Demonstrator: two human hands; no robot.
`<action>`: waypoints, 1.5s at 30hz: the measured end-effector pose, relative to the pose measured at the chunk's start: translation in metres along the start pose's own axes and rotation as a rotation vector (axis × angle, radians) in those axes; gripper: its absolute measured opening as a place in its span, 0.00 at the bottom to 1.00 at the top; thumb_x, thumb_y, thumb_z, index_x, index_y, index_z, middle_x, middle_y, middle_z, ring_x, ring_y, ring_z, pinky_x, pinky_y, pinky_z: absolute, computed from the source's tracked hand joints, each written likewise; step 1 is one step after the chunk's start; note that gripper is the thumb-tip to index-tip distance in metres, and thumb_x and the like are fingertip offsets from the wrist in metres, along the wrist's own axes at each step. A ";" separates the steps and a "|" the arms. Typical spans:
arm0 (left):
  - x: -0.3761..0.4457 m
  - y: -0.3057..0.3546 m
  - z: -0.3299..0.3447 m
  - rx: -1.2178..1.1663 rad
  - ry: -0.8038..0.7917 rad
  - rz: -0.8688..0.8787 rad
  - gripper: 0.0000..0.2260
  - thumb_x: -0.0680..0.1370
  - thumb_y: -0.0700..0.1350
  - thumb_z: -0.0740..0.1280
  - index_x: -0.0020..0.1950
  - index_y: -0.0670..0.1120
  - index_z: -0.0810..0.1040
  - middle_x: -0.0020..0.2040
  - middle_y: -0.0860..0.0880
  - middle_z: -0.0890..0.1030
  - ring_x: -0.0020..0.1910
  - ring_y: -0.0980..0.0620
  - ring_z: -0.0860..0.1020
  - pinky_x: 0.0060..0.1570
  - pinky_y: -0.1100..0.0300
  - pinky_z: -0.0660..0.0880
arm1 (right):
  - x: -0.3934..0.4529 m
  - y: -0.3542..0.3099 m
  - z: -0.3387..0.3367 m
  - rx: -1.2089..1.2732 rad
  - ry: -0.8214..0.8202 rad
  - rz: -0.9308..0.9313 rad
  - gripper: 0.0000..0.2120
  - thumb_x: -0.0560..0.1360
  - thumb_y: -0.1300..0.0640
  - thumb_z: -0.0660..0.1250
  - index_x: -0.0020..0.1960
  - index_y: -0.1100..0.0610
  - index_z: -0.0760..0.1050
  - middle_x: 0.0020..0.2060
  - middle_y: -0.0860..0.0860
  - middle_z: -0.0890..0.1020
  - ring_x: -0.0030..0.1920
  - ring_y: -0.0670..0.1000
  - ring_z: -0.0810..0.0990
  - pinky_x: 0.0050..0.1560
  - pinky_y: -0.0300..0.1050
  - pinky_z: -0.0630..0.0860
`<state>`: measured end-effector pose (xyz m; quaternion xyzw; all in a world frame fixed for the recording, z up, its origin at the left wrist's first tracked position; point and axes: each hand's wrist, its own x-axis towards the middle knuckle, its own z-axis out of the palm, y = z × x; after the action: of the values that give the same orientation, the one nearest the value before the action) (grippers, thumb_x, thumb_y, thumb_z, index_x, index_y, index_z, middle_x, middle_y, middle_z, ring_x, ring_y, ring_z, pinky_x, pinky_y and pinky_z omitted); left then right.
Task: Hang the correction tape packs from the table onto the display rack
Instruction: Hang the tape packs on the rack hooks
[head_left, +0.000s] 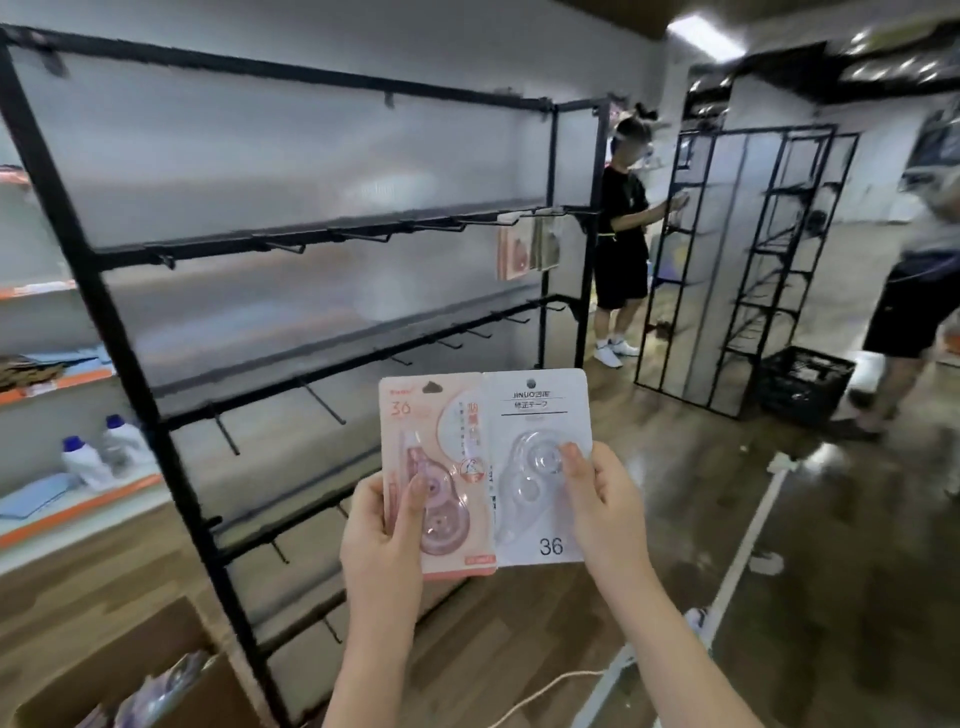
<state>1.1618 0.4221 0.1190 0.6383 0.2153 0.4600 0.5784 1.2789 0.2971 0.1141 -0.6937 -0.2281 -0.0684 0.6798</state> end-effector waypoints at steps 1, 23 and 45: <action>0.014 -0.003 0.014 -0.010 -0.031 0.008 0.14 0.70 0.56 0.65 0.45 0.46 0.75 0.39 0.48 0.80 0.31 0.64 0.77 0.30 0.72 0.71 | 0.016 0.005 0.000 -0.003 0.022 -0.004 0.42 0.66 0.24 0.57 0.47 0.66 0.69 0.42 0.68 0.76 0.39 0.67 0.75 0.37 0.54 0.73; 0.205 -0.109 0.349 -0.033 -0.040 -0.028 0.11 0.74 0.56 0.64 0.47 0.49 0.75 0.44 0.45 0.82 0.42 0.46 0.82 0.40 0.53 0.78 | 0.373 0.160 -0.107 -0.086 0.087 -0.035 0.31 0.74 0.34 0.59 0.39 0.64 0.66 0.29 0.54 0.68 0.30 0.48 0.66 0.34 0.42 0.65; 0.432 -0.143 0.504 0.019 0.128 0.141 0.13 0.72 0.57 0.67 0.50 0.50 0.76 0.43 0.52 0.84 0.43 0.52 0.83 0.45 0.54 0.80 | 0.636 0.248 -0.040 0.117 -0.147 -0.144 0.34 0.73 0.31 0.58 0.40 0.66 0.66 0.25 0.48 0.64 0.26 0.45 0.61 0.26 0.33 0.59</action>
<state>1.8287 0.5325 0.1773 0.6264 0.2109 0.5375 0.5237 1.9532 0.4072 0.1484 -0.6378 -0.3302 -0.0524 0.6939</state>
